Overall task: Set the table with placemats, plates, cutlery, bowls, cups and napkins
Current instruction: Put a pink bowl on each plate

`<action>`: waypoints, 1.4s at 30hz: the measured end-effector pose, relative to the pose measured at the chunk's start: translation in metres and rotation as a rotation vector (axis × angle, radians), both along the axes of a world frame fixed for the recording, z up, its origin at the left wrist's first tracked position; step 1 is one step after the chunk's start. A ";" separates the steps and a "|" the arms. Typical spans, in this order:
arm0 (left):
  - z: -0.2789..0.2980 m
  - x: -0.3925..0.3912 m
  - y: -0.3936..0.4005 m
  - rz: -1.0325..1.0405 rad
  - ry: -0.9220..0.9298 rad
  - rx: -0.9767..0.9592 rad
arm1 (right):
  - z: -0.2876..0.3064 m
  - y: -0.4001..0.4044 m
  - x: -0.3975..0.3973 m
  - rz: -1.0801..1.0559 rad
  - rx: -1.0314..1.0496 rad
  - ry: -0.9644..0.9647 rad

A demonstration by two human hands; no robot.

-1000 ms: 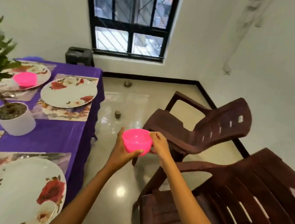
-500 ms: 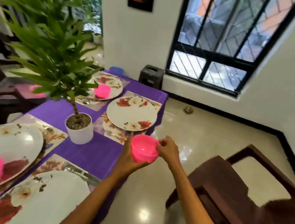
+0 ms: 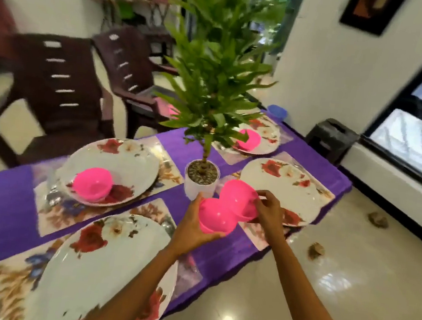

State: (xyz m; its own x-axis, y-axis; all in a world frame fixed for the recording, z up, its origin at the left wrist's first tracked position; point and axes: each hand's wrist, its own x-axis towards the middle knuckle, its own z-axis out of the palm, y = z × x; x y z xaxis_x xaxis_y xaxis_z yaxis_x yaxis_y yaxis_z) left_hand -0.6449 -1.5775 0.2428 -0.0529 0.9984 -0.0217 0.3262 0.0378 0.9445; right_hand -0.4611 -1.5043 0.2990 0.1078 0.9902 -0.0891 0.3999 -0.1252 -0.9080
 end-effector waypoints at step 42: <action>0.000 -0.114 -0.143 0.766 0.100 0.047 | -0.105 -0.038 -0.208 0.854 -0.150 -0.454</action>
